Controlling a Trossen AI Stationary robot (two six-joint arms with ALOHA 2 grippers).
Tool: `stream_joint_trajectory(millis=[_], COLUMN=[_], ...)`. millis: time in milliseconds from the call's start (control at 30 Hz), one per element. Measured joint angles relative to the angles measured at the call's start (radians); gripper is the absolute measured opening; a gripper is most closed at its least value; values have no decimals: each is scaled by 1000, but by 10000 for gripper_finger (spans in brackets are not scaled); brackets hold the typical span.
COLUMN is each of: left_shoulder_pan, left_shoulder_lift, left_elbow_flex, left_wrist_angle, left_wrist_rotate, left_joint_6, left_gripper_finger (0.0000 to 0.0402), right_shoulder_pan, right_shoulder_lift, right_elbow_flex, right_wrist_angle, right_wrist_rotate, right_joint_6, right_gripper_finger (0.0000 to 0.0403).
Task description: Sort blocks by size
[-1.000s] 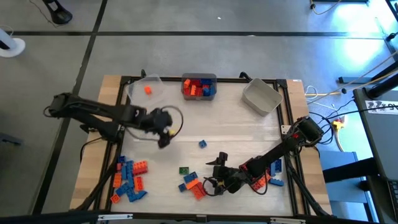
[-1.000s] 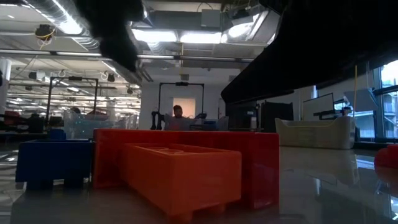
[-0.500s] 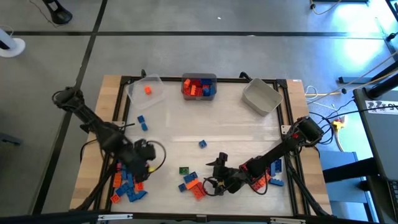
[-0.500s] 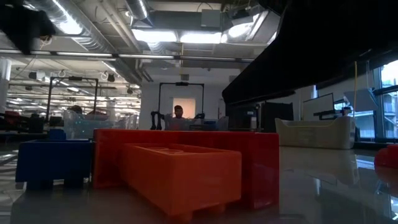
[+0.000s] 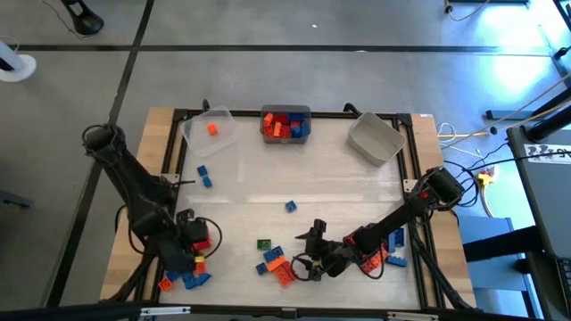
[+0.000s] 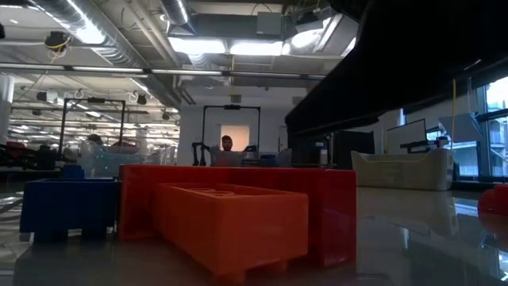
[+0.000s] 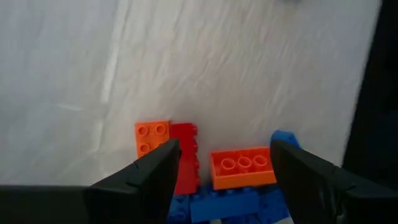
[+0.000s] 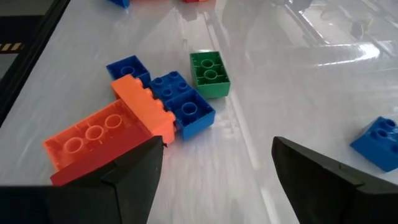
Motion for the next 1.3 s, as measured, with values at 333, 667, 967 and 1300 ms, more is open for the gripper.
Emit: stream_joint_trajectory(millis=[333,667,967,1300], left_shoulder_pan=[-22,-22,-22,-20], left_shoulder_lift=[145,172,170,171], left_elbow_flex=[-1,-109,-161,-227], left_wrist_angle=[-24,101,199,261], left_wrist_rotate=[26,47,51,68], left_joint_6=[-45,-100,-96,-84], left_gripper_finger=[237,237,229,155], right_shoulder_pan=[0,0,-1,-1], right_shoulder_lift=[0,0,0,0], right_elbow_flex=[0,0,0,0], right_wrist_angle=[1,8,8,8], right_wrist_rotate=[-1,-3,-11,-11], right_joint_6=[0,13,14,14], right_gripper_finger=[298,298,298,298])
